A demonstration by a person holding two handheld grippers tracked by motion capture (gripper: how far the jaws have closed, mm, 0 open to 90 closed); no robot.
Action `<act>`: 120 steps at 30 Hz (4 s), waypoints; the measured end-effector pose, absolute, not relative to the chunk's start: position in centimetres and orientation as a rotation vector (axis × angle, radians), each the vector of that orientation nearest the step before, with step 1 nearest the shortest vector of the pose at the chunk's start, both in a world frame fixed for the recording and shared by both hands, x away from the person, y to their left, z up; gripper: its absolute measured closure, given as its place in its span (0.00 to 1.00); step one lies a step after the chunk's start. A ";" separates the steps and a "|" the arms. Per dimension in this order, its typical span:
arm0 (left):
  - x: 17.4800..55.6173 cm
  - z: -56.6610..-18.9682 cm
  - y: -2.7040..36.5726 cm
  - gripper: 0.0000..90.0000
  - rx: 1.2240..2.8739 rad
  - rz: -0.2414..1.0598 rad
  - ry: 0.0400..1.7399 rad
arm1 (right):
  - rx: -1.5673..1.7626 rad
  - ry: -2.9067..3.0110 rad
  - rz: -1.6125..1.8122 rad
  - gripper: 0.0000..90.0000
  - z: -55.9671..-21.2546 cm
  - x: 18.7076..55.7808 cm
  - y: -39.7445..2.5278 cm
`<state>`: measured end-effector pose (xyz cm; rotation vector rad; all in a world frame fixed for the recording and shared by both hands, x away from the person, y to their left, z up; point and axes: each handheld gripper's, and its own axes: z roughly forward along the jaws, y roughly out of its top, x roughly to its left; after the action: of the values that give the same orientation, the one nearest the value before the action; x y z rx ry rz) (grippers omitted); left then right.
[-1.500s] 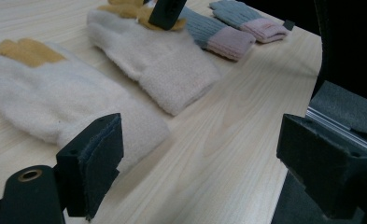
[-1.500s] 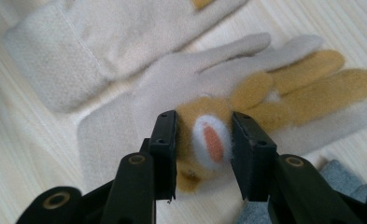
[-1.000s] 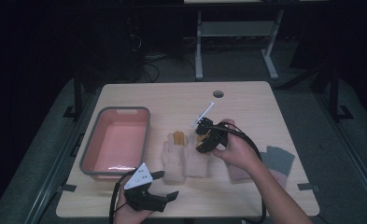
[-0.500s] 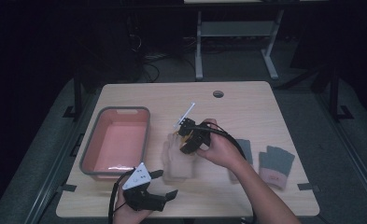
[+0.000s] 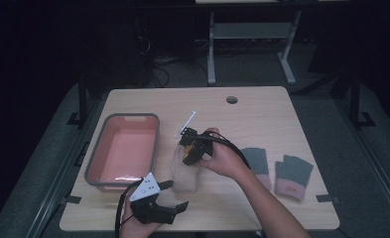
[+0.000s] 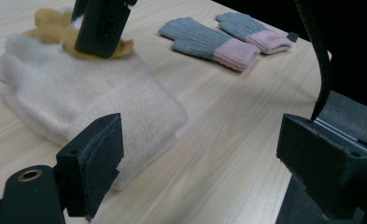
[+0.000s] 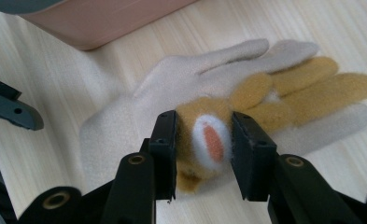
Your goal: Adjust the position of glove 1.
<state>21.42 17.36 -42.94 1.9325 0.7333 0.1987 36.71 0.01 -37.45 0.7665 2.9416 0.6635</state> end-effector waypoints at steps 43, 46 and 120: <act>21.4 -43.2 17.1 0.16 1.950 0.188 0.729 | 0.756 2.966 0.626 0.40 -40.2 38.4 2.8; 21.3 -43.2 17.0 0.16 1.949 0.189 0.725 | 0.752 2.973 0.586 0.39 -40.8 38.5 3.3; 29.4 -45.5 13.0 0.21 1.943 -0.249 1.252 | 1.690 2.630 1.125 0.45 -42.4 36.1 -12.5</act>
<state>29.44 13.01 -45.45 1.9427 1.2519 -0.2492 36.13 -12.52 -42.45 1.6897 2.6298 1.1246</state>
